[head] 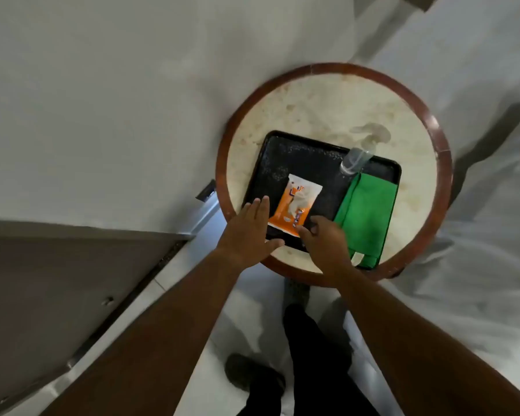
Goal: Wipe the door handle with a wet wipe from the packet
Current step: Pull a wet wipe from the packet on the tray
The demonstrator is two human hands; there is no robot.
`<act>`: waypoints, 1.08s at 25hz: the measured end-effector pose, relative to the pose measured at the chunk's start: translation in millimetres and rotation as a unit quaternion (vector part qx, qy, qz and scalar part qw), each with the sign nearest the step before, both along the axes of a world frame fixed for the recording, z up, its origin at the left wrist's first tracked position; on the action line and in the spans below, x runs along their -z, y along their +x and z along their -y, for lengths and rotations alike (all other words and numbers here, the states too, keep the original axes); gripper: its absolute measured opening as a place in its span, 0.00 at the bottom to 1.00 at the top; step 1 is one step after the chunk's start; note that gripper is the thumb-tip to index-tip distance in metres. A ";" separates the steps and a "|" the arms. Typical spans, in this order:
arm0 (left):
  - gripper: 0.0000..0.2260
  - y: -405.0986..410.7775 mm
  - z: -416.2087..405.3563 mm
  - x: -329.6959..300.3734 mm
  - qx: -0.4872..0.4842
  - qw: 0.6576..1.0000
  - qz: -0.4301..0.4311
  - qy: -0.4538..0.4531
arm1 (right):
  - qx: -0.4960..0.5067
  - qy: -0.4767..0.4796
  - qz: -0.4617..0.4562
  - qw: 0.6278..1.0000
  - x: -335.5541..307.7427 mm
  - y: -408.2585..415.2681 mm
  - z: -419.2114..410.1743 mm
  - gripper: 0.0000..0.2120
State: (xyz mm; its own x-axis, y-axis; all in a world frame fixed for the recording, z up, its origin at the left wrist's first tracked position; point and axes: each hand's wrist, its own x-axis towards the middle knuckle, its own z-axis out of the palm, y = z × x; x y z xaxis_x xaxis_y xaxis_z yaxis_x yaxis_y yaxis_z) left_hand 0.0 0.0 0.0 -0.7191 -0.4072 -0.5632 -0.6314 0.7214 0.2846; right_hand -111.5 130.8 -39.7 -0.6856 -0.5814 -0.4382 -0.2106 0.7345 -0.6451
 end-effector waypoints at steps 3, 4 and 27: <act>0.40 -32.5 10.3 50.9 0.008 1.000 0.022 -0.020 | 0.030 0.004 -0.009 0.999 39.0 -15.2 28.0 0.14; 0.38 -39.5 14.4 65.0 0.014 1.000 0.021 -0.018 | 0.047 0.010 -0.006 0.999 48.2 -15.3 37.9 0.14; 0.22 8.0 38.6 -84.0 -0.454 0.745 -0.081 0.481 | 0.129 -0.261 0.453 0.842 -106.7 -4.8 46.6 0.04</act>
